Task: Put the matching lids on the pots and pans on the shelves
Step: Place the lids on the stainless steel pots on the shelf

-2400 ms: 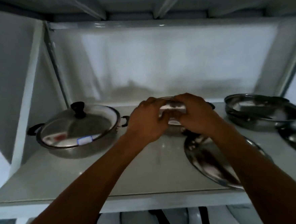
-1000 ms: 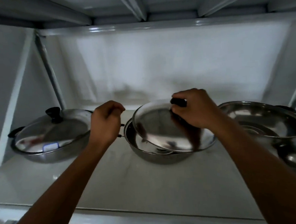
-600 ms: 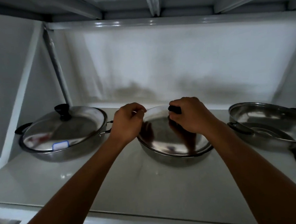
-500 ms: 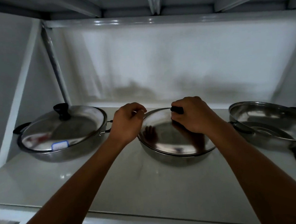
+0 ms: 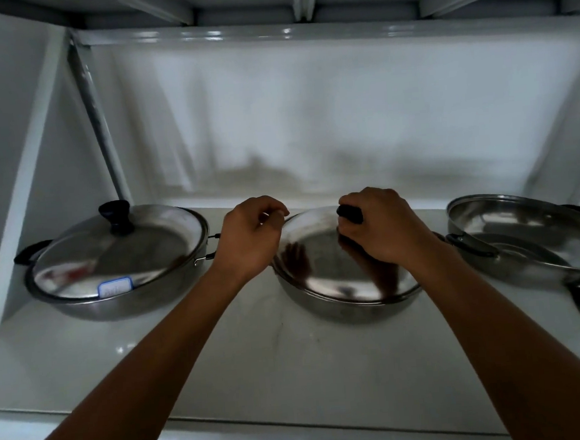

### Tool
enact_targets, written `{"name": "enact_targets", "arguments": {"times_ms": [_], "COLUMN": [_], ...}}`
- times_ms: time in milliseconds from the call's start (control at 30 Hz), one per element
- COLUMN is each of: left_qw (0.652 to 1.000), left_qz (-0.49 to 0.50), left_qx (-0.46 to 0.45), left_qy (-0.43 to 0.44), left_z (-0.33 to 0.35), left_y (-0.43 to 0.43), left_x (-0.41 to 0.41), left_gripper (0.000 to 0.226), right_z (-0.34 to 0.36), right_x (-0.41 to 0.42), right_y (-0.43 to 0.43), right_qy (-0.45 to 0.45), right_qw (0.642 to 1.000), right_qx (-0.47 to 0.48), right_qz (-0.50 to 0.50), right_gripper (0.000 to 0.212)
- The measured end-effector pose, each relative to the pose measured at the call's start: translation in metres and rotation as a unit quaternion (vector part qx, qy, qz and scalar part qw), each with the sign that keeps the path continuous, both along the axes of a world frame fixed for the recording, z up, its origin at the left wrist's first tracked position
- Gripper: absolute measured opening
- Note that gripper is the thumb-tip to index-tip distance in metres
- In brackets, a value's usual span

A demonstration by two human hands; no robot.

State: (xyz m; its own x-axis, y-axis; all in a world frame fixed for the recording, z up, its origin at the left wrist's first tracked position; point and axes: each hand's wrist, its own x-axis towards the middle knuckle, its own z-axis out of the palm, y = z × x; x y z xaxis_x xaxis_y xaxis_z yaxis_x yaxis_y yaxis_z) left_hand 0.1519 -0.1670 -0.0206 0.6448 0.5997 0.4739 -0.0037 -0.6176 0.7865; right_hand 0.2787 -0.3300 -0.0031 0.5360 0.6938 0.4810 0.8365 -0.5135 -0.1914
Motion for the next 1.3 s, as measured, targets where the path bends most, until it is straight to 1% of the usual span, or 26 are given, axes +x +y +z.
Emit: {"name": "enact_targets", "arguments": {"times_ms": [133,267,367,433,467,533,567,633,700,767,867,933,1000,1100,1167,1233,1300], "left_qw": [1.0,1.0,0.999,0.997,0.996,0.992,0.989,0.979,0.97,0.961,0.952,0.955,0.962,0.965,0.966,0.965,0.961], "left_qz": [-0.001,-0.014,-0.025,-0.04,-0.047,-0.064,-0.075,-0.092,-0.093,-0.088,-0.081,-0.067,-0.069,-0.082,-0.086,-0.088,-0.095], "left_qx": [0.008,0.013,0.033,0.059,0.07,0.102,0.125,0.175,0.218,0.254,0.283,0.279,0.257,0.245,0.239,0.241,0.255], "left_qy": [0.003,0.007,0.008,0.013,0.018,0.028,0.035,0.046,0.056,0.065,0.08,0.079,0.062,0.042,0.039,0.045,0.043], "left_z": [-0.002,-0.004,-0.003,0.001,0.004,0.011,0.015,0.021,0.023,0.021,0.012,0.009,0.007,0.006,0.004,0.001,-0.001], "left_y": [-0.001,-0.006,-0.013,-0.021,-0.027,-0.04,-0.048,-0.068,-0.092,-0.123,-0.177,-0.215,-0.25,-0.289,-0.31,-0.325,-0.336], "left_x": [0.001,0.004,0.007,0.011,0.013,0.02,0.024,0.033,0.042,0.054,0.073,0.089,0.103,0.122,0.132,0.14,0.148], "left_gripper": [0.017,0.018,0.018,0.018,0.018,0.023,0.027,0.033,0.038,0.044,0.049,0.046,0.038,0.03,0.033,0.036,0.037], "right_z": [-0.002,-0.005,-0.008,-0.011,-0.013,-0.013,-0.012,-0.011,-0.01,-0.01,-0.01,-0.011,-0.014,-0.018,-0.017,-0.016,-0.014], "right_x": [0.0,0.0,-0.001,0.0,0.001,0.0,0.001,0.005,0.012,0.022,0.042,0.059,0.077,0.093,0.1,0.104,0.109], "right_y": [0.001,-0.001,-0.003,-0.005,-0.008,-0.02,-0.03,-0.054,-0.081,-0.113,-0.165,-0.203,-0.239,-0.281,-0.303,-0.321,-0.334], "right_qy": [0.005,-0.006,0.009,0.015,0.023,0.043,0.048,0.046,0.037,0.015,0.0,-0.006,-0.018,-0.001,-0.001,0.006,0.001], "right_qw": [1.0,1.0,1.0,1.0,1.0,0.999,0.998,0.996,0.995,0.996,0.997,0.997,0.998,0.999,0.999,0.998,0.998], "right_qx": [0.002,0.004,0.007,0.002,0.001,0.018,0.037,0.065,0.072,0.063,0.041,0.027,0.006,0.002,0.002,0.014,0.012], "right_qz": [-0.002,-0.004,-0.004,-0.006,-0.01,-0.021,-0.026,-0.039,-0.051,-0.06,-0.07,-0.066,-0.056,-0.039,-0.043,-0.053,-0.068], "right_gripper": [0.017,0.023,0.03,0.039,0.047,0.063,0.067,0.064,0.06,0.06,0.06,0.061,0.06,0.064,0.063,0.055,0.052]}}
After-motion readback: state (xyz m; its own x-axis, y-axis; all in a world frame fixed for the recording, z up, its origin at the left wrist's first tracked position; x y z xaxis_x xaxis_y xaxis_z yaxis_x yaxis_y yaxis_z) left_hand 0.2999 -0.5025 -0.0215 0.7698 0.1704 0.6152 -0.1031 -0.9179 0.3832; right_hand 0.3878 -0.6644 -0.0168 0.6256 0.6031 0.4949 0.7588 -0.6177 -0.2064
